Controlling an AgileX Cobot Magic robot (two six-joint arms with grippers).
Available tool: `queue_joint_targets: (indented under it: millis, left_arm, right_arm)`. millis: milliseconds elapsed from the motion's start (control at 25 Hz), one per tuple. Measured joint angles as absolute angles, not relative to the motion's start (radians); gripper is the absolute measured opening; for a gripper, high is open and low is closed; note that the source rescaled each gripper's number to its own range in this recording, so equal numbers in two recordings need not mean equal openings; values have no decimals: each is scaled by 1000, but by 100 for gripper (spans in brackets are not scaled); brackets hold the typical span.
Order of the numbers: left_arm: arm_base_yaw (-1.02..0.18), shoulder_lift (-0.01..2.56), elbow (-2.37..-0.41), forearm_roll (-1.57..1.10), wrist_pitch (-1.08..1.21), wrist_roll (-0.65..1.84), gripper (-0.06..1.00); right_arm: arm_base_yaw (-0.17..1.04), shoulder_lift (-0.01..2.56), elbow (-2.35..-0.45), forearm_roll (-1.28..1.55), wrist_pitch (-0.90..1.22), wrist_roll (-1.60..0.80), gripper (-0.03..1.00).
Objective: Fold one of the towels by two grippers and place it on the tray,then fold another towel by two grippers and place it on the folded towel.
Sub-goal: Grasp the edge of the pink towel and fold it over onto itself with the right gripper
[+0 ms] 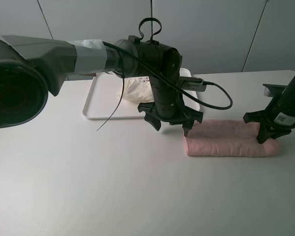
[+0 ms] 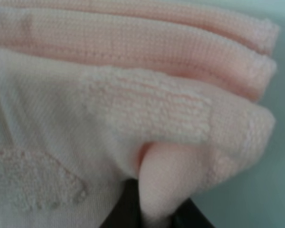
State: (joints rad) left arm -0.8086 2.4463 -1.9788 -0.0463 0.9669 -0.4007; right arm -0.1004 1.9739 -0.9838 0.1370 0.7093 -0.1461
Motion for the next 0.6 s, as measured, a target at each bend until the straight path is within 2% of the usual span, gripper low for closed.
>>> queue_joint_targets:
  millis: [600]
  left_arm:
    - [-809,2446,-1979,-17,969,-395,97]
  right_arm:
    - [-100,1974,-982,200,707,-178,6]
